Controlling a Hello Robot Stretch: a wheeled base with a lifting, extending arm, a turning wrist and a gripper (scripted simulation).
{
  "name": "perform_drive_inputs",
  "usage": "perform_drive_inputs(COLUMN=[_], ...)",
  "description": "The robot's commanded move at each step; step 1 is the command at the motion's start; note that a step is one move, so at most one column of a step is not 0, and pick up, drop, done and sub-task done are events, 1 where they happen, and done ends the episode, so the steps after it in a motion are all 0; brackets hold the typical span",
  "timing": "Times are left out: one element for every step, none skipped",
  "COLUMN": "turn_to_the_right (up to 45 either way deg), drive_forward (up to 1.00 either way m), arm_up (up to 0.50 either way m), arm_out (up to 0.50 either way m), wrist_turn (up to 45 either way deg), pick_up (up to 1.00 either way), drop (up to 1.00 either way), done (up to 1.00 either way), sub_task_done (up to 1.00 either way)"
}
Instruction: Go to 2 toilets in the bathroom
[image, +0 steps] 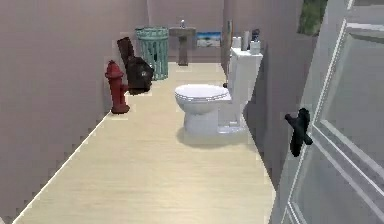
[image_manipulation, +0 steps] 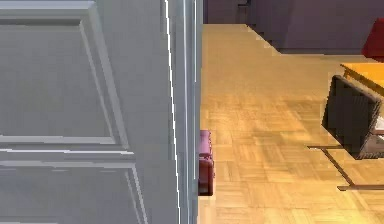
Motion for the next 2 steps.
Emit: perform_drive_inputs(turn_to_the_right=[6.0,0.0], drive_forward=[0.00,1.00], arm_up=[0.00,0.00], arm_out=[0.00,0.00], wrist_turn=[0.0,0.0], pick_up=[0.00,0.00], drop=[0.00,0.00], done=[0.00,0.00], sub_task_done=[0.00,0.00])
